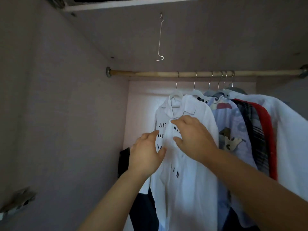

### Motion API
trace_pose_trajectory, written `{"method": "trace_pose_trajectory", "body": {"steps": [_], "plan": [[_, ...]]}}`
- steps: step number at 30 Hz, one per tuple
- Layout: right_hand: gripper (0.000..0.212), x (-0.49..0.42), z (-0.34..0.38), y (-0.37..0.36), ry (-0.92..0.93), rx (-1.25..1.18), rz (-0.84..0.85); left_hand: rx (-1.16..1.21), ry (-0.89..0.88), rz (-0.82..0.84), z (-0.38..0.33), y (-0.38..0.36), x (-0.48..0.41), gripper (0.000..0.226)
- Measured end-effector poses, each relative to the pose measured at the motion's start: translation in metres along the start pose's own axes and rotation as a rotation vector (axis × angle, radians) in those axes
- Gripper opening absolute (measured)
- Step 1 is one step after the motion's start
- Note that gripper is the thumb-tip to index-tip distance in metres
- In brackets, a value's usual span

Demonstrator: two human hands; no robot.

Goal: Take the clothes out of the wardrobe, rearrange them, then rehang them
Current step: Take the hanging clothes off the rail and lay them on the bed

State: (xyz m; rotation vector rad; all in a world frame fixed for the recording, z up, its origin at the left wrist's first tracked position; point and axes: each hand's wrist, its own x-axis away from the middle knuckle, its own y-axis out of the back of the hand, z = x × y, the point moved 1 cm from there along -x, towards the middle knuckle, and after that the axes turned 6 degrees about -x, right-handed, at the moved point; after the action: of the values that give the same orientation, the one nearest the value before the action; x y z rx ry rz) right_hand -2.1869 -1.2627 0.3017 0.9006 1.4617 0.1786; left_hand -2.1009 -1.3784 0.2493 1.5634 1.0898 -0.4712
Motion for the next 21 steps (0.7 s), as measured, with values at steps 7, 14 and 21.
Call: {"method": "trace_pose_trajectory", "body": {"steps": [7, 14, 21], "plan": [[0.051, -0.101, -0.029, -0.018, -0.047, 0.206, -0.173, 0.126, -0.065, -0.044, 0.023, -0.026, -0.083, 0.059], [0.069, -0.141, -0.071, -0.044, -0.213, 0.45, -0.178, 0.157, -0.149, -0.062, 0.041, -0.055, -0.129, 0.06], [0.07, -0.148, -0.098, -0.044, -0.147, 0.54, -0.155, 0.194, -0.188, -0.096, 0.054, -0.071, -0.148, 0.059]]}}
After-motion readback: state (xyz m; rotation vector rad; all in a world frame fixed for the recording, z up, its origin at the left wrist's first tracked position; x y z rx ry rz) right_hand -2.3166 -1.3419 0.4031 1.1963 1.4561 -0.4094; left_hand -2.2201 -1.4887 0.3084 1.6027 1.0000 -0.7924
